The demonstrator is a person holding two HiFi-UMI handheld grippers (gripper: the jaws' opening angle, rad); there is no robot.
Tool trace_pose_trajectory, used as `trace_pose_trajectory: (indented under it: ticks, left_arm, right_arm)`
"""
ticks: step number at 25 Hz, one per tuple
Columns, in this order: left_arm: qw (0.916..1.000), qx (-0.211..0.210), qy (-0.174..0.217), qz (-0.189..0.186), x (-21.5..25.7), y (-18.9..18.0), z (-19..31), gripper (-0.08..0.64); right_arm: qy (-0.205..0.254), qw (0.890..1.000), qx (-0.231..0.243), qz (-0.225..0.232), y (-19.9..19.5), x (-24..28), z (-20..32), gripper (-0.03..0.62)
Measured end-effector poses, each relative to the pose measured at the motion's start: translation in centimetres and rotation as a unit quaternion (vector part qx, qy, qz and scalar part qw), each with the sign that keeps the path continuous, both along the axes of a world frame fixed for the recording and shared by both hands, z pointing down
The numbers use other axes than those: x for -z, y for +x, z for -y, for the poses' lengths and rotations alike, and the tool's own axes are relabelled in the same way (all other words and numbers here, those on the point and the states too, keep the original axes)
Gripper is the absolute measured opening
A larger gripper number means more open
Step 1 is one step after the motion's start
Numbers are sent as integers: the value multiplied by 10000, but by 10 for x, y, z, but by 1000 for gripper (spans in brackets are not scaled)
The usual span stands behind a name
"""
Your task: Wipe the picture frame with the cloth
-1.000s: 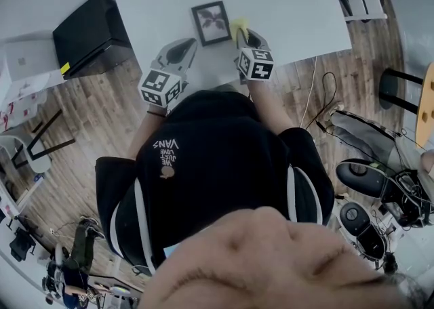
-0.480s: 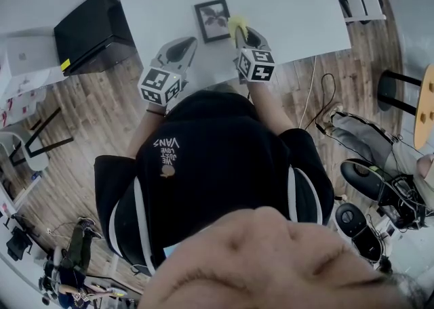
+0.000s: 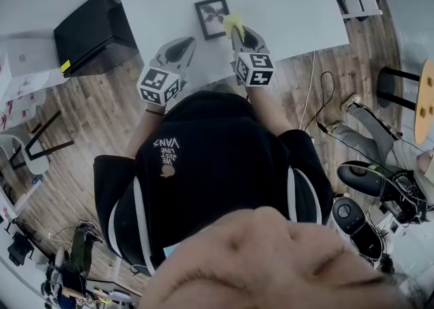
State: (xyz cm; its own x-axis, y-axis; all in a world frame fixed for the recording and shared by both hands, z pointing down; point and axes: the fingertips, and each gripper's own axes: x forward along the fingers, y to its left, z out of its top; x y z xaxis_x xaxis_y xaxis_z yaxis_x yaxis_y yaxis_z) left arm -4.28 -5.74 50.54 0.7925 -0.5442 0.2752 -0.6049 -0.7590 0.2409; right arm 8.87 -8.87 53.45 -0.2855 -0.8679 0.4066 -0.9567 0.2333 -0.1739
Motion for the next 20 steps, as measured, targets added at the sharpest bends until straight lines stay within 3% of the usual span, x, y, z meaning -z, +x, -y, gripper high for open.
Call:
trace_pose_trajectory:
  ticks: [20]
  left_arm:
    - [9998, 21, 139, -128, 9, -38, -45, 20]
  right_arm:
    - [793, 9967, 104, 157, -45, 70, -66, 49]
